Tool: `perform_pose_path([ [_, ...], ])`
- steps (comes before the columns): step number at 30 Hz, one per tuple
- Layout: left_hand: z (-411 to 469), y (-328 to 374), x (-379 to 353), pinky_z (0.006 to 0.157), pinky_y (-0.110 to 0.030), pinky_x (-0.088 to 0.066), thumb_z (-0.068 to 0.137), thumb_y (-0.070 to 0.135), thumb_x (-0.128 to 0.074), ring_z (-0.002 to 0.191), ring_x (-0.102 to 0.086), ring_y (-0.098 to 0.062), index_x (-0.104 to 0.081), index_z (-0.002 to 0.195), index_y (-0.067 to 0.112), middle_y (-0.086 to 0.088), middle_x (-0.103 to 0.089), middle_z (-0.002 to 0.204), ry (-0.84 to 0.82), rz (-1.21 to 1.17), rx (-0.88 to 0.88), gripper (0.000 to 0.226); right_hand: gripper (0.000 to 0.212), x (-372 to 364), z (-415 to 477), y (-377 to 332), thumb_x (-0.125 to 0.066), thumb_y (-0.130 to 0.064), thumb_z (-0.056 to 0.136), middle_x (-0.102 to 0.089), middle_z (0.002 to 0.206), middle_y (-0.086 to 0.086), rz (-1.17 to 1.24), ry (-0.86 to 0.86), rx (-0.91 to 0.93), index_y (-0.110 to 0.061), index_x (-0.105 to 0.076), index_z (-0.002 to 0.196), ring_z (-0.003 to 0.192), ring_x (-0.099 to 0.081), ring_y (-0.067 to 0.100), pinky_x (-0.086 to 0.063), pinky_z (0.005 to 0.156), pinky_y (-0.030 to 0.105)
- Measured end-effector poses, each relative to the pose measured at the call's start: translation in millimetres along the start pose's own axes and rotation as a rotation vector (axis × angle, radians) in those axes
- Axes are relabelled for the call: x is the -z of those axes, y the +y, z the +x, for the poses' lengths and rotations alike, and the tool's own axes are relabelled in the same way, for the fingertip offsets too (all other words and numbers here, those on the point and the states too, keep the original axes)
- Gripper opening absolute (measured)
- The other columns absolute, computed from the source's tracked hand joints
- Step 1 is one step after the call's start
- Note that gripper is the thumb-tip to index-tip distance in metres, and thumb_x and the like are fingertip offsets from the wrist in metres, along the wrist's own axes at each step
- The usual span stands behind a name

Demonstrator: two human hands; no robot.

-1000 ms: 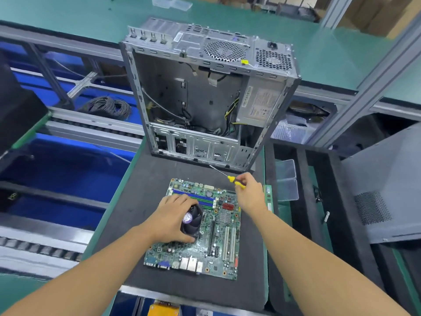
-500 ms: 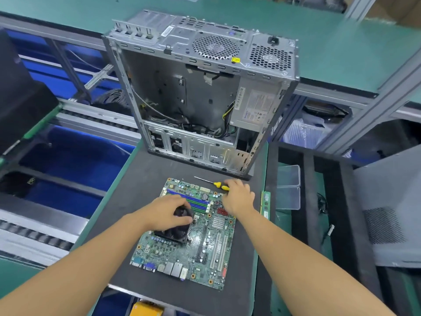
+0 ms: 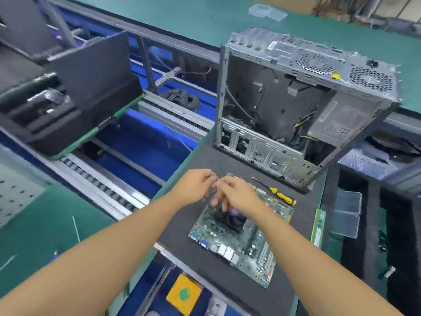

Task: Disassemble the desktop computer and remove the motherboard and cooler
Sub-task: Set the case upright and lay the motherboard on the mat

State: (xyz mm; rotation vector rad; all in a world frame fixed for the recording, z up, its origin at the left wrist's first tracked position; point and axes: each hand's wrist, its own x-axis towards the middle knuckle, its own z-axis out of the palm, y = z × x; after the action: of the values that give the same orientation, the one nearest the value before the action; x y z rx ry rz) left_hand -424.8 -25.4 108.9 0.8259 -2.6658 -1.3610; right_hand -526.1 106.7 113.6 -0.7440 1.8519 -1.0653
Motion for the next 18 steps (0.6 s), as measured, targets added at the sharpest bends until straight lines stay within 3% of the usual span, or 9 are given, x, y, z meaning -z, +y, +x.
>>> perform_pose_path([
  [4, -48.1, -43.6, 46.6, 0.072, -0.024, -0.051, 0.096, 0.009, -0.050, 0.074, -0.064, -0.009, -0.069, 0.106, 0.019, 0.003, -0.073, 0.088, 0.103, -0.151, 0.119, 0.024, 0.018, -77.1, 14.3, -31.0, -0.049, -0.022, 0.101, -0.072, 0.077, 0.010, 0.292, -0.083, -0.097, -0.011, -0.062, 0.094, 0.051, -0.055, 0.016, -0.038, 0.042, 0.022],
  [6, -83.8, -76.3, 68.5, 0.075, -0.024, -0.053, 0.092, -0.002, -0.049, 0.075, -0.065, -0.006, -0.070, 0.107, 0.011, 0.003, -0.071, 0.090, 0.154, -0.309, 0.209, 0.029, 0.013, -122.3, 17.9, -38.8, -0.054, -0.019, 0.098, -0.069, 0.079, 0.009, 0.286, -0.122, -0.152, -0.009, -0.063, 0.097, 0.053, -0.055, 0.017, -0.038, 0.045, 0.023],
  [8, -124.6, -116.7, 85.6, 0.070, -0.022, -0.052, 0.091, -0.003, -0.046, 0.067, -0.064, -0.005, -0.072, 0.103, 0.010, 0.004, -0.069, 0.080, 0.210, -0.350, 0.309, 0.031, 0.013, -171.7, 18.5, -41.9, -0.055, -0.017, 0.097, -0.070, 0.080, 0.006, 0.128, -0.213, -0.165, -0.009, -0.063, 0.103, 0.058, -0.056, 0.018, -0.040, 0.049, 0.025],
  [11, -184.6, -175.1, 98.3, 0.067, -0.022, -0.050, 0.092, 0.009, -0.045, 0.070, -0.066, -0.014, -0.069, 0.100, 0.022, 0.002, -0.072, 0.074, 0.185, -0.279, 0.494, 0.028, 0.016, -241.9, 13.2, -40.5, -0.049, -0.009, 0.093, -0.071, 0.079, 0.001, -0.209, -0.351, -0.101, -0.014, -0.061, 0.102, 0.060, -0.057, 0.016, -0.042, 0.056, 0.030],
  [14, -228.5, -223.3, 104.5, 0.069, -0.022, -0.043, 0.088, 0.012, -0.049, 0.095, -0.068, -0.021, -0.066, 0.110, 0.025, -0.002, -0.076, 0.095, 0.168, -0.161, 0.657, 0.031, 0.019, -300.5, 10.1, -33.6, -0.047, -0.008, 0.093, -0.071, 0.091, 0.004, -0.501, -0.508, -0.005, -0.019, -0.060, 0.101, 0.071, -0.058, 0.018, -0.049, 0.068, 0.033],
  [18, -260.3, -256.6, 104.4, 0.093, -0.028, -0.046, 0.090, 0.016, -0.050, 0.117, -0.060, -0.026, -0.066, 0.117, 0.018, -0.007, -0.066, 0.125, 0.272, -0.062, 0.829, 0.031, 0.030, -362.3, 1.4, -21.3, -0.048, -0.005, 0.094, -0.064, 0.120, 0.012, -0.888, -0.632, 0.216, -0.013, -0.059, 0.121, 0.103, -0.060, 0.025, -0.048, 0.089, 0.035],
])
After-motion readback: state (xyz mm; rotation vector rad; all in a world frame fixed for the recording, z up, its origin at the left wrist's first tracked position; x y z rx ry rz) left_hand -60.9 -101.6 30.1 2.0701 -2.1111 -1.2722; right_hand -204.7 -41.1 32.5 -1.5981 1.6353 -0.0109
